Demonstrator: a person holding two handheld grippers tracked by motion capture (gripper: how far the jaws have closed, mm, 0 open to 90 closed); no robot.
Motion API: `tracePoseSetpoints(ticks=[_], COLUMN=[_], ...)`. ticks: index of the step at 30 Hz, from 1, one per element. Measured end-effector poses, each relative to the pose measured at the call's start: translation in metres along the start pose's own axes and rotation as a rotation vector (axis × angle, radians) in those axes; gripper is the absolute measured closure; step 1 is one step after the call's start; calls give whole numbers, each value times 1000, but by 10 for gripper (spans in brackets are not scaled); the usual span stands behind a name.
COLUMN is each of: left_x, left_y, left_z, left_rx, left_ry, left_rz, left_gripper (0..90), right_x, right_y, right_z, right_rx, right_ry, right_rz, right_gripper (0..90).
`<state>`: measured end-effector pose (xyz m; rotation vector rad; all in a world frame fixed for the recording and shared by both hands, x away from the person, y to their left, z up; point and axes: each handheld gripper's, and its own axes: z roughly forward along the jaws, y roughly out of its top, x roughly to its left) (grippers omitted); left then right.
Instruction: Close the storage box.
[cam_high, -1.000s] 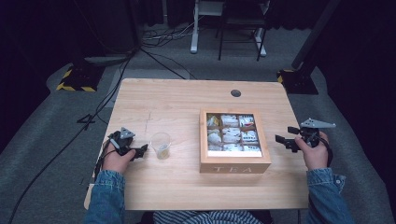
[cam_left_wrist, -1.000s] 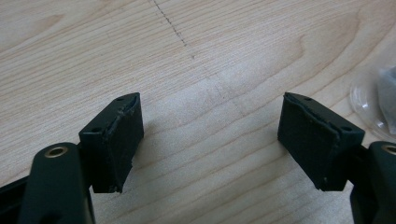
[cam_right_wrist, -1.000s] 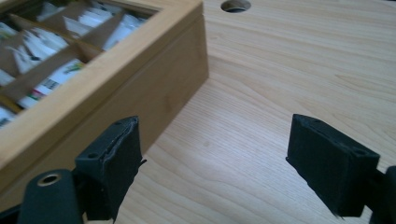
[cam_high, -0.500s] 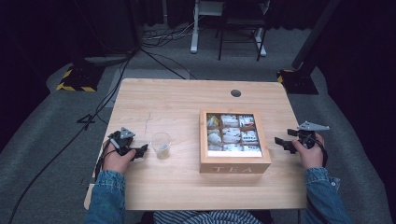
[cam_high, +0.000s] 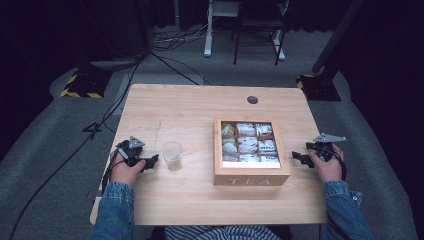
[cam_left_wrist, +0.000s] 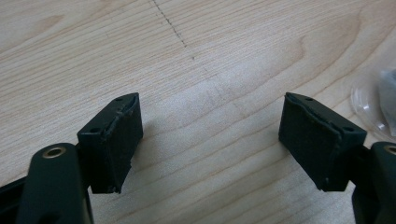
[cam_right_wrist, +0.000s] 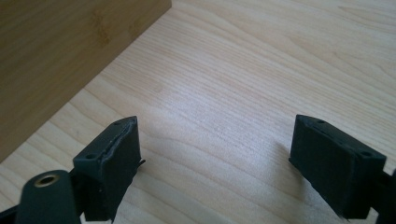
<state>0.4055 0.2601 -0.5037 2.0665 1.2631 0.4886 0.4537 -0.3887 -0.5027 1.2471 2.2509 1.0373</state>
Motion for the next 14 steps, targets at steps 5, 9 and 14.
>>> tracePoseSetpoints(ticks=[5, 9, 14], left_x=[0, 0, 0], left_y=[0, 1, 1], left_z=[0, 0, 1], left_rx=[1, 1, 1], left_ry=[1, 1, 1], left_rz=[0, 0, 0], left_gripper=[220, 220, 219], right_x=[2, 3, 3], right_y=[0, 1, 1], right_z=[1, 3, 3], right_rx=[18, 27, 27], right_ry=[-15, -20, -20], right_rz=[-26, -34, -34], right_gripper=[152, 117, 117])
